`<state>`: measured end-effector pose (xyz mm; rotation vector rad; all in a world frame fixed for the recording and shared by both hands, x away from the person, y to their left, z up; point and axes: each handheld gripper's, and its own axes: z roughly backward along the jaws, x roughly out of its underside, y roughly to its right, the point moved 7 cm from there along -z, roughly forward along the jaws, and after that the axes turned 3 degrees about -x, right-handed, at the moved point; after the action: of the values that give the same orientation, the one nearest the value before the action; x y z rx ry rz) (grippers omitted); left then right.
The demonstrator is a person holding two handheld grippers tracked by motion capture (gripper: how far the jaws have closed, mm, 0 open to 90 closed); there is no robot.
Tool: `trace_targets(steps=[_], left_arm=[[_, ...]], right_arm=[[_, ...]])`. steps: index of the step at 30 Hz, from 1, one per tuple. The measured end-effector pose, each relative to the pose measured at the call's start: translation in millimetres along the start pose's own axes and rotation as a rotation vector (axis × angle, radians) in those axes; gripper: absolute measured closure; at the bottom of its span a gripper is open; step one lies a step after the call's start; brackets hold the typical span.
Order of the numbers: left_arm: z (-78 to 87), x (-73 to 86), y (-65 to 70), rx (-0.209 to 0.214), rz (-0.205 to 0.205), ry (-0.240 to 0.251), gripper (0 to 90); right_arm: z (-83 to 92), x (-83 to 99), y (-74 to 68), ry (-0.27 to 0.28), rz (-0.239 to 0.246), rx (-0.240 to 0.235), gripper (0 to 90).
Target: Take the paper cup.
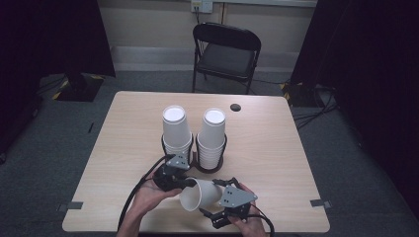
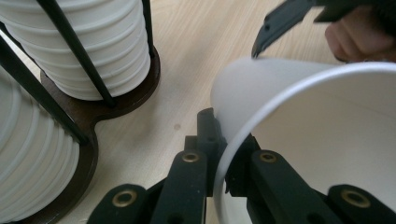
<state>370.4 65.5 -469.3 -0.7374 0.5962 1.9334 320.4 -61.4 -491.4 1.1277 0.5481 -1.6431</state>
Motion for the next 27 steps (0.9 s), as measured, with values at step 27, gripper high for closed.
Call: trace_targets(steps=[27], left_arm=[[-5.3,-8.5,4.7,0.039,0.047,0.005,87.2]], right_arm=[[-27.1,-15.3,-2.7,-0.025,0.067,0.071,9.3]])
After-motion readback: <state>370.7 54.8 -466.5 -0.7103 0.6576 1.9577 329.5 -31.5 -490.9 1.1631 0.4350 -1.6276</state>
